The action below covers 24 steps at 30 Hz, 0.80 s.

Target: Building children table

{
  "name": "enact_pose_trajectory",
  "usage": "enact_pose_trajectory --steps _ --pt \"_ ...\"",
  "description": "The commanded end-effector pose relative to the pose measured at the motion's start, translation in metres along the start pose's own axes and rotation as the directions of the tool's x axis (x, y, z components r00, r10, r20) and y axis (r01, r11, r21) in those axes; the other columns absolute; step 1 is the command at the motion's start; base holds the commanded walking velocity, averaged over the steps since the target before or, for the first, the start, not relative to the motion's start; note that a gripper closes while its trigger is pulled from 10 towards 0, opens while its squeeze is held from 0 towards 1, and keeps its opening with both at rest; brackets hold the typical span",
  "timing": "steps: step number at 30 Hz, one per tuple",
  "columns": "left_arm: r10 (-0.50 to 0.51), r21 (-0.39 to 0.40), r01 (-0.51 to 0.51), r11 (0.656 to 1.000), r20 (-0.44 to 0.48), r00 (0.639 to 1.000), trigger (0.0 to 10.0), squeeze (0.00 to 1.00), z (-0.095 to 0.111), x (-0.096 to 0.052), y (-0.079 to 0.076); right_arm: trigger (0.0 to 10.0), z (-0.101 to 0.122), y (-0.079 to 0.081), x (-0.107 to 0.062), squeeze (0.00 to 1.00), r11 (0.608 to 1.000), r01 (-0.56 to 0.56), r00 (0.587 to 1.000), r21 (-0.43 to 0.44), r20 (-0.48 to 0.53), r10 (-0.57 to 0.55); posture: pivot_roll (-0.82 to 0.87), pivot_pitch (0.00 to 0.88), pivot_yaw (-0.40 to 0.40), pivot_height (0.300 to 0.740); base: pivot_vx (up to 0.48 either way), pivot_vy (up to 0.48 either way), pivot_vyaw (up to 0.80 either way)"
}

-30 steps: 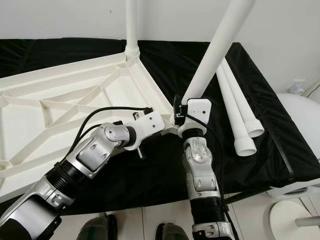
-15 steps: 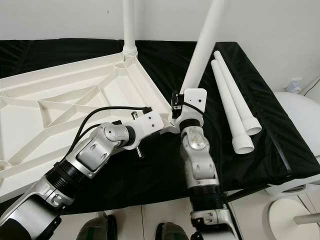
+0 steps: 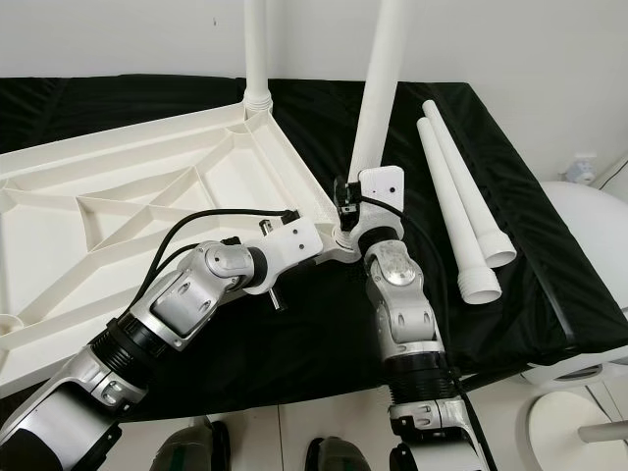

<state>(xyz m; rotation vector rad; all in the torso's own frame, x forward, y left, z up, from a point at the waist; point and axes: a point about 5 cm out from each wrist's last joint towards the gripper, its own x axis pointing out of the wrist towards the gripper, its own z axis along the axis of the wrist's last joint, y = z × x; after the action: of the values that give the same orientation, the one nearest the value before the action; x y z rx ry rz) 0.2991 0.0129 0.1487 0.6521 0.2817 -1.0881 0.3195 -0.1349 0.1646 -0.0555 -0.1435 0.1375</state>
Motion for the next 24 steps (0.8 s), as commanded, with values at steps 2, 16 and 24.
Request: enact_pose_trajectory --steps 2,16,24 --pt "-0.007 0.038 0.006 0.999 0.028 1.0 10.0 0.0 0.01 0.0 -0.002 10.0 -0.039 -0.003 -0.016 0.0 1.0 0.011 0.987 -0.007 -0.159 -0.012 -0.02 0.094 -0.039 0.74 0.0 0.0 0.0" --pt "-0.013 0.043 0.011 0.999 0.03 0.999 10.0 0.0 0.011 0.002 -0.004 10.0 -0.058 -0.015 -0.028 0.0 0.998 0.066 0.985 -0.01 -0.16 -0.067 -0.02 0.082 -0.038 0.74 0.0 0.0 0.0" --pt "-0.016 0.045 0.014 0.999 0.034 0.999 10.0 0.0 0.012 0.002 -0.005 10.0 -0.065 -0.012 -0.039 0.0 0.999 0.039 0.992 0.004 -0.119 -0.038 -0.02 0.076 -0.038 0.74 0.0 0.0 0.0"
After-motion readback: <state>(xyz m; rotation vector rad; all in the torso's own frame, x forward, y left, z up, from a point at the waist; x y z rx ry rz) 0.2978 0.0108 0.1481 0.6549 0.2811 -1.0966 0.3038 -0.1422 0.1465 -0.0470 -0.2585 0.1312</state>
